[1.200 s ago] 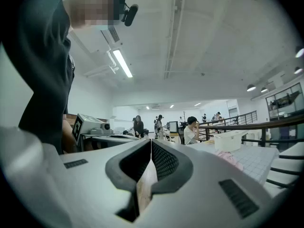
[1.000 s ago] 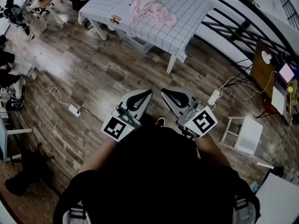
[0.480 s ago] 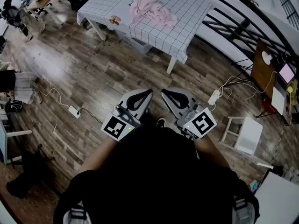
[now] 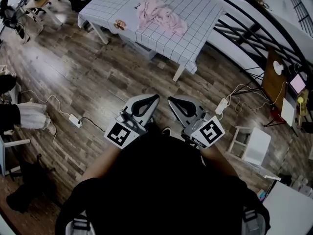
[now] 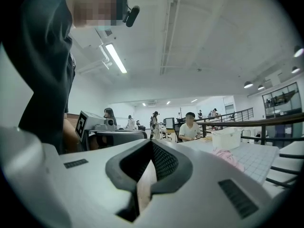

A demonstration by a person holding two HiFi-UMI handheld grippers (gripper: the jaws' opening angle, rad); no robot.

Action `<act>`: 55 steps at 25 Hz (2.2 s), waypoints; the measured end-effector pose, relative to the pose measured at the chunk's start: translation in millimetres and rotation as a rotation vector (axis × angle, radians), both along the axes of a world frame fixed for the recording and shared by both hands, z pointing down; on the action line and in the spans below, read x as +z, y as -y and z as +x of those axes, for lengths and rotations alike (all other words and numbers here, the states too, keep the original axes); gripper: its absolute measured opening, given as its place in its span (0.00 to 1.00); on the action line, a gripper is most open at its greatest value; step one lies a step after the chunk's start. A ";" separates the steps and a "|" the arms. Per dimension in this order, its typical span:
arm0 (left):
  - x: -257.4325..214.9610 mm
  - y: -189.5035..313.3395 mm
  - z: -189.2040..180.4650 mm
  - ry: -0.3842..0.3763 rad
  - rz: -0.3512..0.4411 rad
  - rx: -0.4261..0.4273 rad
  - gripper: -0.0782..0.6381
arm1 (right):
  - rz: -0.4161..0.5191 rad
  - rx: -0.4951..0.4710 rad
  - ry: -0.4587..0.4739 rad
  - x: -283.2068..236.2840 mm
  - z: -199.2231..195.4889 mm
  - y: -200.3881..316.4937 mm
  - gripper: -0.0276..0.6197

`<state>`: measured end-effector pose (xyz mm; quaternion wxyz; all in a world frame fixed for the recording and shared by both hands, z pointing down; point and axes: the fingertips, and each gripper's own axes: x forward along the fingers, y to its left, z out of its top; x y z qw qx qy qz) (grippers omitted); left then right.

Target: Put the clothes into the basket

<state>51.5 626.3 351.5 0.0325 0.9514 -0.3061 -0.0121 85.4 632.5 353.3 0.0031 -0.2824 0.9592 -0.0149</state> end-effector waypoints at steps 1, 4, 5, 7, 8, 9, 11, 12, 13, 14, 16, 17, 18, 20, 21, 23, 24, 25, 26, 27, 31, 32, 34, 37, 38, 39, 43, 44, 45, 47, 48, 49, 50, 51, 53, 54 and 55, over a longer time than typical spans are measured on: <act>0.0 6.4 -2.6 0.003 0.001 0.001 0.11 | 0.000 -0.003 -0.006 -0.1 -4.2 5.4 0.07; 2.1 25.5 -10.5 0.006 0.001 0.004 0.11 | 0.005 -0.006 -0.024 -0.2 -16.7 22.0 0.07; 2.3 31.4 -13.6 0.004 0.002 0.007 0.11 | 0.008 -0.002 -0.027 -0.6 -20.8 28.0 0.07; 2.2 42.2 -20.5 -0.002 0.004 0.014 0.11 | 0.016 0.013 -0.030 -1.4 -28.5 40.8 0.07; 2.3 47.4 -24.2 -0.005 0.005 0.017 0.11 | 0.018 0.020 -0.032 -1.7 -32.1 47.1 0.07; 2.7 52.6 -27.8 -0.007 0.003 0.021 0.11 | 0.020 0.025 -0.033 -1.8 -35.6 53.0 0.07; 4.0 62.5 -35.3 -0.010 -0.004 0.029 0.11 | 0.019 0.035 -0.034 -2.1 -42.0 63.8 0.07; 4.9 67.1 -39.2 -0.011 -0.007 0.033 0.11 | 0.018 0.041 -0.033 -2.2 -44.8 68.8 0.07; 5.9 71.6 -43.2 -0.011 -0.010 0.037 0.11 | 0.017 0.049 -0.031 -2.0 -47.4 73.8 0.07; 7.0 76.2 -47.2 -0.011 -0.011 0.041 0.11 | 0.016 0.058 -0.030 -1.7 -49.8 78.7 0.07; 9.4 85.5 -54.8 -0.011 -0.015 0.046 0.11 | 0.019 0.078 -0.030 -1.0 -54.4 87.4 0.07; 10.4 90.1 -58.1 -0.010 -0.016 0.047 0.11 | 0.021 0.087 -0.031 -0.6 -56.3 91.5 0.07; 10.7 94.8 -61.2 -0.011 -0.016 0.046 0.11 | 0.022 0.095 -0.034 -0.1 -58.0 95.5 0.07; 9.9 103.4 -66.2 -0.016 -0.011 0.043 0.11 | 0.021 0.108 -0.036 0.4 -60.9 103.2 0.07; 9.6 107.2 -68.0 -0.017 -0.010 0.043 0.11 | 0.021 0.112 -0.037 0.4 -62.2 106.7 0.07; 10.6 114.9 -70.9 -0.014 -0.012 0.042 0.11 | 0.023 0.119 -0.037 0.0 -64.5 114.5 0.07; 11.2 119.2 -72.1 -0.013 -0.014 0.041 0.11 | 0.024 0.123 -0.037 -0.1 -65.3 119.1 0.07; 11.5 123.9 -73.0 -0.012 -0.015 0.039 0.11 | 0.025 0.126 -0.036 0.1 -66.0 124.0 0.07; 11.5 128.8 -73.7 -0.012 -0.015 0.037 0.11 | 0.025 0.128 -0.035 0.4 -66.4 129.3 0.07; 11.3 134.0 -74.1 -0.010 -0.012 0.036 0.11 | 0.024 0.130 -0.033 0.9 -66.5 134.7 0.07; 11.5 158.4 -73.7 -0.004 -0.008 0.020 0.11 | 0.020 0.132 -0.026 4.8 -63.7 159.5 0.07; 12.1 165.4 -73.7 -0.003 -0.008 0.015 0.11 | 0.019 0.133 -0.024 6.1 -62.8 166.6 0.07; 13.2 180.2 -73.4 0.001 -0.007 0.004 0.11 | 0.020 0.133 -0.021 7.9 -61.0 181.8 0.07; 13.4 202.4 -71.4 0.004 -0.002 -0.011 0.11 | 0.027 0.126 -0.018 9.6 -58.1 206.2 0.07; 13.3 209.8 -70.9 0.004 -0.002 -0.016 0.11 | 0.028 0.124 -0.017 9.9 -57.2 214.6 0.07; 13.0 217.5 -70.5 0.003 -0.003 -0.021 0.11 | 0.028 0.122 -0.016 9.6 -56.3 223.3 0.07; 8.7 250.6 -65.8 -0.002 -0.002 -0.038 0.11 | 0.037 0.111 -0.016 4.9 -51.0 258.7 0.07; 7.4 258.8 -63.7 -0.002 0.000 -0.040 0.11 | 0.040 0.107 -0.018 3.9 -49.2 267.3 0.07; 6.0 267.0 -61.7 -0.002 0.001 -0.043 0.11 | 0.043 0.104 -0.021 2.8 -47.6 275.8 0.07; 2.5 283.8 -58.1 0.000 0.003 -0.046 0.11 | 0.045 0.097 -0.023 0.2 -45.1 292.1 0.07; 0.6 292.0 -56.0 0.001 0.004 -0.048 0.11 | 0.044 0.094 -0.024 -1.1 -43.7 299.6 0.07; -0.9 299.8 -53.6 0.001 0.006 -0.049 0.11 | 0.045 0.091 -0.024 -2.0 -41.9 306.8 0.07; -1.8 307.4 -50.7 0.002 0.008 -0.050 0.11 | 0.047 0.088 -0.024 -2.1 -39.7 313.8 0.07; -1.9 314.7 -47.4 0.003 0.010 -0.052 0.11 | 0.049 0.085 -0.026 -1.3 -37.1 320.5 0.07; -1.8 328.7 -41.4 0.004 0.011 -0.057 0.11 | 0.051 0.079 -0.027 0.5 -32.0 333.5 0.07; -2.4 335.5 -38.7 0.005 0.012 -0.059 0.11 | 0.050 0.076 -0.026 0.7 -29.8 339.7 0.07; -3.5 342.4 -36.1 0.006 0.014 -0.061 0.11 | 0.049 0.073 -0.025 0.5 -27.6 346.0 0.07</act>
